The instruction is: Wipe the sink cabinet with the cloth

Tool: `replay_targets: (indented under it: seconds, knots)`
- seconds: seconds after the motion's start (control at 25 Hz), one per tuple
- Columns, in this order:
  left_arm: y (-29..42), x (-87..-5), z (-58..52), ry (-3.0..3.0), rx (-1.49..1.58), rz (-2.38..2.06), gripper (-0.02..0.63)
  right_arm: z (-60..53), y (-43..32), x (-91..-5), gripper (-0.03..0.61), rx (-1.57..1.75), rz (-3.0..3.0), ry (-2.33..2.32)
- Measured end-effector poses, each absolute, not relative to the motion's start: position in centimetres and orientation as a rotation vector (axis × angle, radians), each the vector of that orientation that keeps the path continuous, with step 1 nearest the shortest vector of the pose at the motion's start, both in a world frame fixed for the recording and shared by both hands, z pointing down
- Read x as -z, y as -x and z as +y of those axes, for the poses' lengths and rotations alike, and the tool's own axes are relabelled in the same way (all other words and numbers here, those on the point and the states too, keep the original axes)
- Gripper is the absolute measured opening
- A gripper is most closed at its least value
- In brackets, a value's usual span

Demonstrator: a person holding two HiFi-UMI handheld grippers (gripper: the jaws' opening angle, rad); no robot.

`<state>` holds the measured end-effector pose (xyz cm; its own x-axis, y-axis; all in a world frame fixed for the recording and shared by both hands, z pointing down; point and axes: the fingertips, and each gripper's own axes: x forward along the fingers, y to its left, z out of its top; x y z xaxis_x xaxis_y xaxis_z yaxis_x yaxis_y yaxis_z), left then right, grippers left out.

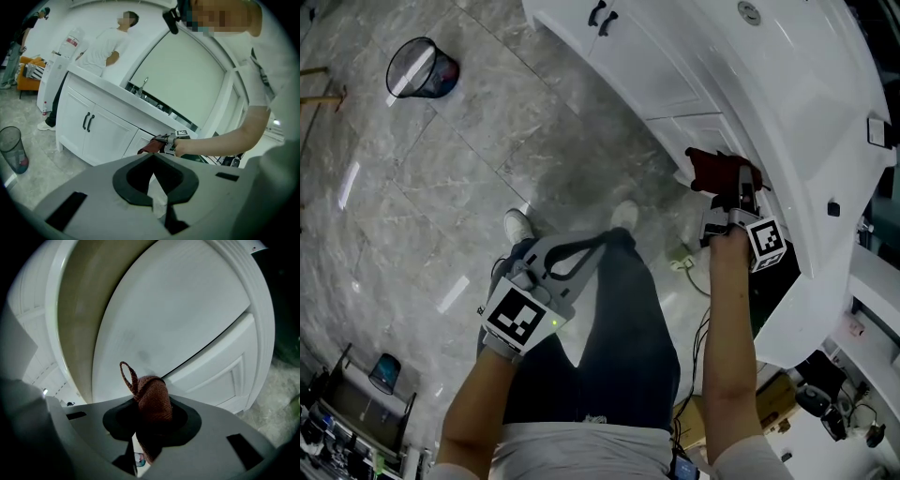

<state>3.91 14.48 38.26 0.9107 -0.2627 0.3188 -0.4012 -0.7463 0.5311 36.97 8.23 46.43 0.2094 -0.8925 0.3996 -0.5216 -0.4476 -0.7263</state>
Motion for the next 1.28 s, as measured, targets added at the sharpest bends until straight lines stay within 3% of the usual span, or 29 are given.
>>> replay_targets:
  seconds: [0.6, 1.28]
  knots:
    - [-9.5, -37.7, 16.8, -2.504, -0.338, -0.356, 0.011, 16.2, -42.9, -46.5, 0.101, 1.122, 1.229, 2.123]
    - [-9.7, -39.1, 17.2, -2.509, -0.352, -0.374, 0.011, 18.8, -44.8, -50.6, 0.101, 1.164, 1.197, 2.214]
